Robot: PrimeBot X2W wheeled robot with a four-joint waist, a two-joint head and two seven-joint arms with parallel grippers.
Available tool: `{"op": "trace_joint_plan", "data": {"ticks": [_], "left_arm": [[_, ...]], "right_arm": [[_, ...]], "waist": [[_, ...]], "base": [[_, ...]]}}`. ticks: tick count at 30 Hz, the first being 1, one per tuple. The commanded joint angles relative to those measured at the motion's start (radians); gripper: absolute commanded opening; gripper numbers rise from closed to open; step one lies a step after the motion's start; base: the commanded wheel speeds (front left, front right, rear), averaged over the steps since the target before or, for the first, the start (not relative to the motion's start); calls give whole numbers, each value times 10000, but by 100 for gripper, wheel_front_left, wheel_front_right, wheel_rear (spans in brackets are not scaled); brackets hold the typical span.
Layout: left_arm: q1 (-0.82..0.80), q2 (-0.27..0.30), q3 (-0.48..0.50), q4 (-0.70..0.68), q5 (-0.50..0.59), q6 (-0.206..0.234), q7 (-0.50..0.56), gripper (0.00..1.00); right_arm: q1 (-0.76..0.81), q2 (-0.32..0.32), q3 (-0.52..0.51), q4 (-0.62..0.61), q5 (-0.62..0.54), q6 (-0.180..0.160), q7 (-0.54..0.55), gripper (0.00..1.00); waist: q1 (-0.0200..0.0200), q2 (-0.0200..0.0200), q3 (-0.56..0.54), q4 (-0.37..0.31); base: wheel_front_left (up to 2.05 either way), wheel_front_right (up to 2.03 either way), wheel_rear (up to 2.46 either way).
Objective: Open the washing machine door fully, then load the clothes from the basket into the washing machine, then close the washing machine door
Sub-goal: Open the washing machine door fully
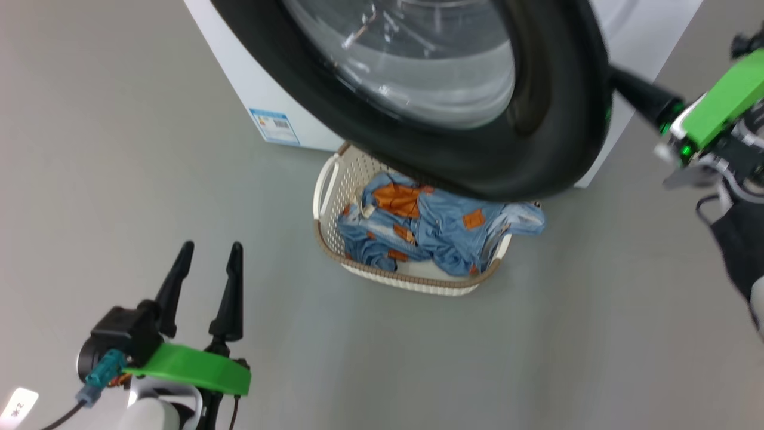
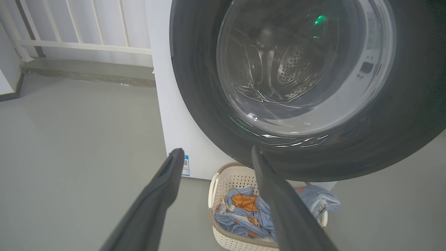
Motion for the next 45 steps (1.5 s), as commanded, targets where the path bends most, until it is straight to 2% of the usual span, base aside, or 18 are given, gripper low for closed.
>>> {"op": "trace_joint_plan", "data": {"ticks": [1,17,30,45], "left_arm": [[123,315,343,-148,113,-15,-63,100],[841,502,388,113,219,-15,-63,100],[1150,668,261,243,238,58,37,100],[1252,894,185,-17,172,192,344,100]], "right_arm": [[458,251,198,-472,227,19,158,0],[2505,500,384,-1505,760,19,544,0],[3671,855,515,-2189,967,19,794,0],[4599,1401,584,-3163,1172,19,1037,0]], "waist": [[0,0,-573,3],[0,0,-1813,527],[0,0,-2544,1269],[0,0,-2726,2273]], "base": [[0,0,0],[0,0,0],[0,0,0],[0,0,0]]}}
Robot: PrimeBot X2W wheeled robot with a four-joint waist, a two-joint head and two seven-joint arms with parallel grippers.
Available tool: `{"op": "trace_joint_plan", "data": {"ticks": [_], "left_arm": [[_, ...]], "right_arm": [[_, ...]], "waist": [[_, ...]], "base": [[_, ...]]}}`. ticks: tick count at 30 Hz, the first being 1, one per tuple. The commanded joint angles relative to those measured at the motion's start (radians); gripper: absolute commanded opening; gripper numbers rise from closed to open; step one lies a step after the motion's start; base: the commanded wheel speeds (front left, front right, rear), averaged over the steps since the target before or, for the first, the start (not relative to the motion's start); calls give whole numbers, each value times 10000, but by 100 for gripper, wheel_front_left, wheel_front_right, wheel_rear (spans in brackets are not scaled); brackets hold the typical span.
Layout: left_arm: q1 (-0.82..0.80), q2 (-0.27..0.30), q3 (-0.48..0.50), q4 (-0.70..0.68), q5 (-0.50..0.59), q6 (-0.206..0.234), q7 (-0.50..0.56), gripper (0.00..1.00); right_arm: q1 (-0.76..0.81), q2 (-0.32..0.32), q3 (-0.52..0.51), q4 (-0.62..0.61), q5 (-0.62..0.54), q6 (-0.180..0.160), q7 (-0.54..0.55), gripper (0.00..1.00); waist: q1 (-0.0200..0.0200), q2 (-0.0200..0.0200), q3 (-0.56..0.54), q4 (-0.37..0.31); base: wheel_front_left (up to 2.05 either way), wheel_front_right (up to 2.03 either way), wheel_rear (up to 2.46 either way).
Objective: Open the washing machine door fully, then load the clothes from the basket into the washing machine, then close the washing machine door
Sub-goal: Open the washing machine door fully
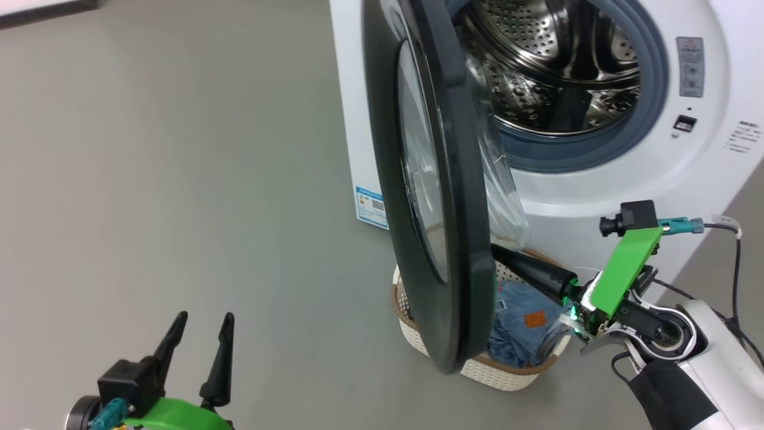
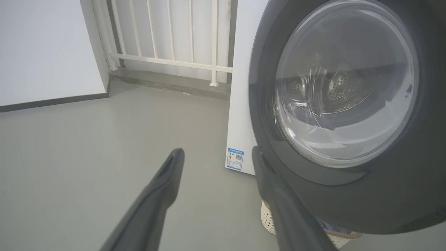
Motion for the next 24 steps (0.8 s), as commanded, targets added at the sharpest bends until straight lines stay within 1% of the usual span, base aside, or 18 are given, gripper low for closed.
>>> {"op": "trace_joint_plan", "data": {"ticks": [1,5,12,20,24], "left_arm": [[-193,260,333,-329,-13,95,-27,100],[-140,292,392,-454,-75,185,-59,100],[-107,318,403,-525,-128,271,-103,100],[-105,341,313,-513,-146,305,-95,100],[-158,352,175,-434,-155,284,-53,100]], "right_arm": [[-46,189,224,-367,58,19,122,0],[-201,379,309,-320,-35,19,220,0],[-344,487,291,-205,-107,19,326,0],[-274,498,160,-214,-155,19,311,0],[-88,418,-34,-303,-217,19,138,0]], "waist": [[0,0,34,126],[0,0,160,197],[0,0,210,223],[0,0,112,162],[0,0,-27,59]], "base": [[0,0,0],[0,0,0],[0,0,0],[0,0,0],[0,0,0]]}}
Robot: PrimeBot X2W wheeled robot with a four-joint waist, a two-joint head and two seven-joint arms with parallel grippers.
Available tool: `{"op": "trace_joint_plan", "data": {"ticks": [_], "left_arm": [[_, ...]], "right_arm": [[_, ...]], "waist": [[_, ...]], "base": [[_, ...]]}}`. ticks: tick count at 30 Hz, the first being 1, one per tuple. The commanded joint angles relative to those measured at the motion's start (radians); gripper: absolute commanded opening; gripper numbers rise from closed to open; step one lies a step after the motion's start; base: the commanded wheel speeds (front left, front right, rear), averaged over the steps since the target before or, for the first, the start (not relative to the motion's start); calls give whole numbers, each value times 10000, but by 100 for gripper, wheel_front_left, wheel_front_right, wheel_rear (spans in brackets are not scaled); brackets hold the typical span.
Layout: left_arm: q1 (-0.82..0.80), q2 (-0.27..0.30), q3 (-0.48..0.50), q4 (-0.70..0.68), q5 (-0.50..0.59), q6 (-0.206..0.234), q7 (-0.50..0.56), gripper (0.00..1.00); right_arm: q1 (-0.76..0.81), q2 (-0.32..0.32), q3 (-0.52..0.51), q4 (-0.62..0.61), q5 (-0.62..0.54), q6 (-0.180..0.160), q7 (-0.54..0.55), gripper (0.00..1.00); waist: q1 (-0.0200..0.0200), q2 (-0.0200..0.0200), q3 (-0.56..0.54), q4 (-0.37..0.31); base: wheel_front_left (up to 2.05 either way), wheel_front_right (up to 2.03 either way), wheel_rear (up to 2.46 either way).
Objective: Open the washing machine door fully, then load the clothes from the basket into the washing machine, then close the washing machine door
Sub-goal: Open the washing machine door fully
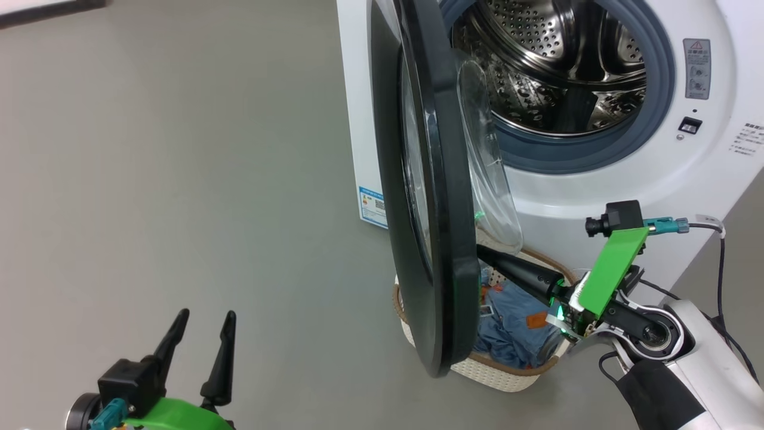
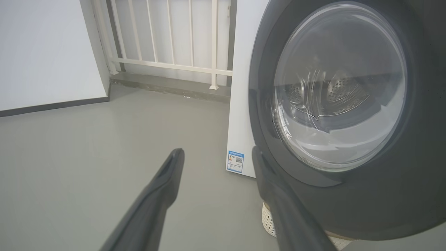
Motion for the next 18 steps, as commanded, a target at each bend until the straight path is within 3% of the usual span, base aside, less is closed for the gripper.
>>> {"op": "trace_joint_plan", "data": {"ticks": [1,5,7,8,9,10,11,18], "left_arm": [[-184,233,295,-187,-97,39,-39,100],[-171,247,265,-167,-137,46,-51,100],[-169,251,245,-162,-155,47,-61,100],[-168,246,233,-157,-167,46,-66,100],[-164,240,220,-152,-176,49,-72,100],[-159,233,208,-148,-184,52,-79,100],[-153,227,196,-144,-191,57,-86,100],[-119,211,138,-146,-228,100,-136,100]], "right_arm": [[-34,19,27,-349,-75,19,-102,0],[-1,-3,-82,-477,-140,19,-214,0],[1,-32,-129,-536,-198,19,-276,39],[14,-45,-140,-576,-228,19,-298,47],[32,-59,-158,-626,-262,19,-337,67],[53,-72,-183,-675,-294,19,-387,96],[76,-87,-202,-730,-328,19,-432,100],[316,-280,-325,-1279,-977,19,-1247,100]], "waist": [[0,0,-60,-120],[0,0,-109,-429],[0,0,-130,-605],[0,0,-145,-698],[0,0,-160,-794],[0,0,-174,-892],[0,0,-190,-989],[0,0,-287,-1723]], "base": [[0,0,0],[0,0,0],[0,0,0],[0,0,0],[0,0,0],[0,0,0],[0,0,0],[0,0,0]]}}
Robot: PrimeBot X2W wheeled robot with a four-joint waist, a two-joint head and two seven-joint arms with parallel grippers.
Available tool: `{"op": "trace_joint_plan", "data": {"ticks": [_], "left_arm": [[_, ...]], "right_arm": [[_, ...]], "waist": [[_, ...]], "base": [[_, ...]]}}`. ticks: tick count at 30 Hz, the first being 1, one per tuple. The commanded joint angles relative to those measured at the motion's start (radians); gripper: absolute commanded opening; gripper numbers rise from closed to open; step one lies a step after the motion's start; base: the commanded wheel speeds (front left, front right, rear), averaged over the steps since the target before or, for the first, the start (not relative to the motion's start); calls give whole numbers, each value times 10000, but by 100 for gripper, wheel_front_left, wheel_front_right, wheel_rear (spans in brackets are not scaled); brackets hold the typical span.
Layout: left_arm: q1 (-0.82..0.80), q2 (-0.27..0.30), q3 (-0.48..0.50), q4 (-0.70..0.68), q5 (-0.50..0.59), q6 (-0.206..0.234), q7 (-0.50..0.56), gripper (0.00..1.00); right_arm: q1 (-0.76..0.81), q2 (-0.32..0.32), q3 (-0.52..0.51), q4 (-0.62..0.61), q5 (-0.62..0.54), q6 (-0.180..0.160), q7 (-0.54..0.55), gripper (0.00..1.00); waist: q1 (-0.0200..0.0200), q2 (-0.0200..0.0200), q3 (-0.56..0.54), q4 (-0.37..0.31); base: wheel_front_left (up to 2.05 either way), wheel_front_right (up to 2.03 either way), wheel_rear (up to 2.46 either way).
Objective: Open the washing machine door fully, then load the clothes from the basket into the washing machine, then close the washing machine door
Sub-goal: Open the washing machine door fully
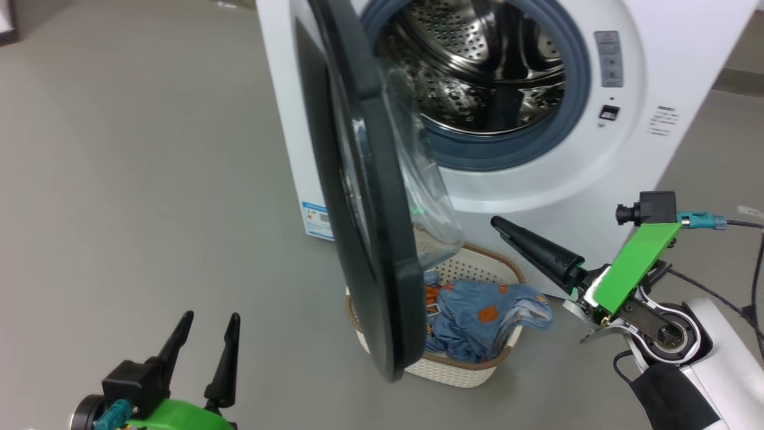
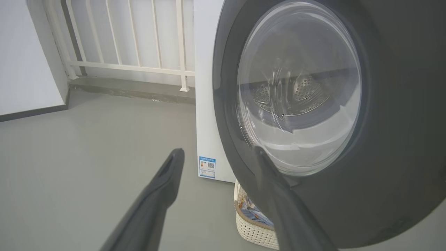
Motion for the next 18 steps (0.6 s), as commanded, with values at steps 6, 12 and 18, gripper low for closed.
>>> {"op": "trace_joint_plan", "data": {"ticks": [6,12,18], "left_arm": [[-106,206,271,-174,-137,149,-145,100],[-76,213,258,-241,-142,217,-194,100],[-36,207,306,-277,-193,282,-239,100]], "right_arm": [[341,-307,152,-986,-1049,19,-1271,100],[716,-691,221,-1315,-1921,19,-2546,100],[1020,-1095,506,-1593,-2829,19,-3601,100]], "waist": [[0,0,-151,-977],[0,0,-200,-1582],[0,0,-208,-2039]], "base": [[0,0,0],[0,0,0],[0,0,0]]}}
